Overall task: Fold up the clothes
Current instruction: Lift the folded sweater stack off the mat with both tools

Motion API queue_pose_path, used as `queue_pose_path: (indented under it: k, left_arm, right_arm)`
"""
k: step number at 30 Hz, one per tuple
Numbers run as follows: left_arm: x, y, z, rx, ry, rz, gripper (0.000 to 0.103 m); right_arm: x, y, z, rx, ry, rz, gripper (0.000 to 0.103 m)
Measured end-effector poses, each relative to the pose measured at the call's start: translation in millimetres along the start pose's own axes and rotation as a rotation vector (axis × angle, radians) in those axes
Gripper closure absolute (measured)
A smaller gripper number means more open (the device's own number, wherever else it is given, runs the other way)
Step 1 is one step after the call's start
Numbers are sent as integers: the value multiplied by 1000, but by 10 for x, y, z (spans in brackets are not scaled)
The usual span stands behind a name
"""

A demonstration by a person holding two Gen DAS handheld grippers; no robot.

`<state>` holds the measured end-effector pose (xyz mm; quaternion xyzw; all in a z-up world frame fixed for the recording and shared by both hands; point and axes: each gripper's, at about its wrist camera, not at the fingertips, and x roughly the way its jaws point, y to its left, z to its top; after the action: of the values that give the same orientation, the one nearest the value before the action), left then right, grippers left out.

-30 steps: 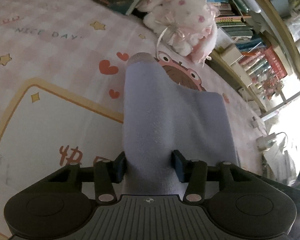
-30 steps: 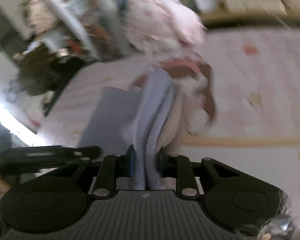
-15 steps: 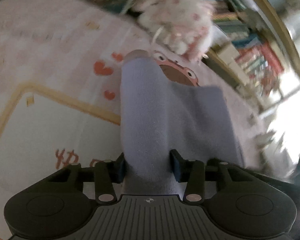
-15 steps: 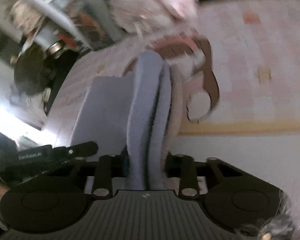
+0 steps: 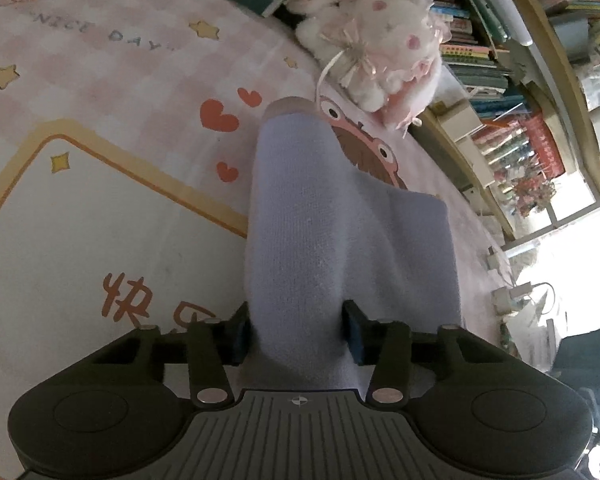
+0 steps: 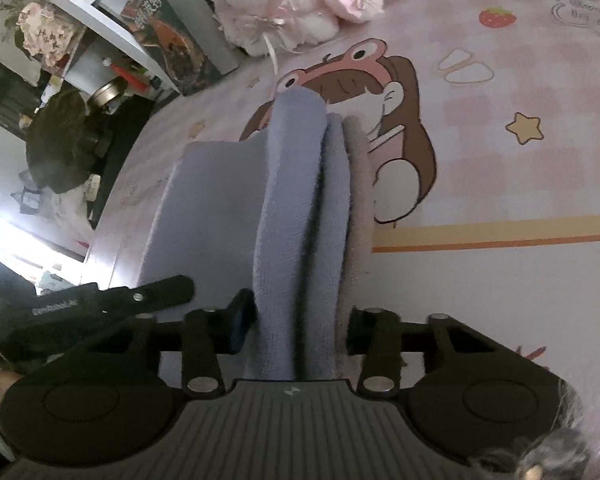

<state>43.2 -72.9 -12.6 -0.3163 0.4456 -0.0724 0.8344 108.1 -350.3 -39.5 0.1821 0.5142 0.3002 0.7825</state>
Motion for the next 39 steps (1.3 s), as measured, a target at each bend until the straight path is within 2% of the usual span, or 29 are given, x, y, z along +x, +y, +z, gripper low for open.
queue_pose_path:
  k: [2,11,29,39]
  left_arm:
    - [-46,-51,-20,10,-13,-6,64]
    - [-241,-270,-114,54,-69,-30,64]
    - [-340,-427,-439,87,-22,-16,64]
    - [-288,-347,-371,113,31,-64,64]
  right_arm:
    - [-87,55,-24,-31,-31,4,77]
    - [-580,173,-131,-48,-141,61,78]
    - [-888,118,-549,-10,-156,23,77]
    - [-923,197,-662,10,-180,-38,77]
